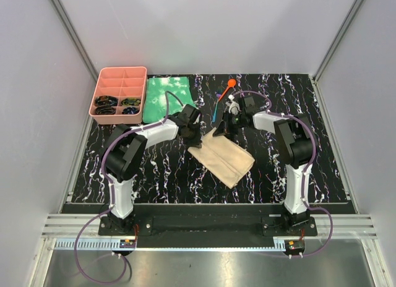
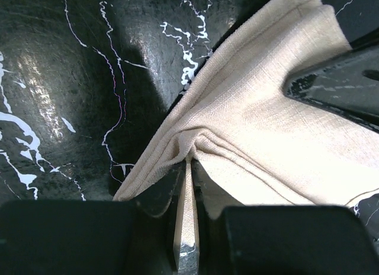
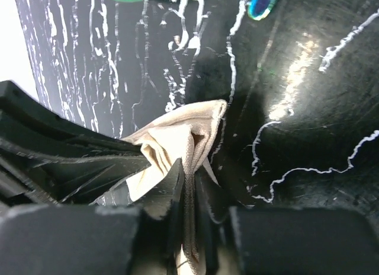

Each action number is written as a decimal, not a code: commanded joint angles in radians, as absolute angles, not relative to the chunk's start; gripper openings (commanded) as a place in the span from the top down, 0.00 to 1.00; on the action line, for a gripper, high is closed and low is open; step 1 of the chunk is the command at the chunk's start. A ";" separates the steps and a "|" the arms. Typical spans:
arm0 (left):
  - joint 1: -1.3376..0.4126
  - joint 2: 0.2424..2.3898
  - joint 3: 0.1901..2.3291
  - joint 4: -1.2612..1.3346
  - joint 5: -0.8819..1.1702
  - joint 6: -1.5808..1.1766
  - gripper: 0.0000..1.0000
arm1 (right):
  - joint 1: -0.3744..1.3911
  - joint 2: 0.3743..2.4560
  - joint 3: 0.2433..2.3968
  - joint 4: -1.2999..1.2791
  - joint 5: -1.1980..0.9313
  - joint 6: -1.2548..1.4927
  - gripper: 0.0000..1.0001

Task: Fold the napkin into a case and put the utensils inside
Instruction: Fold the 2/3-rectangle-folded napkin at the center of the board.

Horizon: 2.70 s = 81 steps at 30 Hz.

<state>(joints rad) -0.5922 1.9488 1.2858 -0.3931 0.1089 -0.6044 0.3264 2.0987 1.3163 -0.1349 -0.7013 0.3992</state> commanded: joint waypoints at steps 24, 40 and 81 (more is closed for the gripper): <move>-0.578 1.861 1.221 -0.276 0.166 -0.621 0.90 | 0.623 1.809 1.126 -0.101 -0.101 0.615 0.95; -0.569 1.795 1.134 -0.256 0.226 -0.687 0.90 | 0.660 1.798 1.196 -0.198 -0.129 0.414 0.73; -0.479 1.816 1.227 -0.238 0.606 -0.756 0.89 | 0.675 1.710 0.953 0.100 -0.357 0.588 0.27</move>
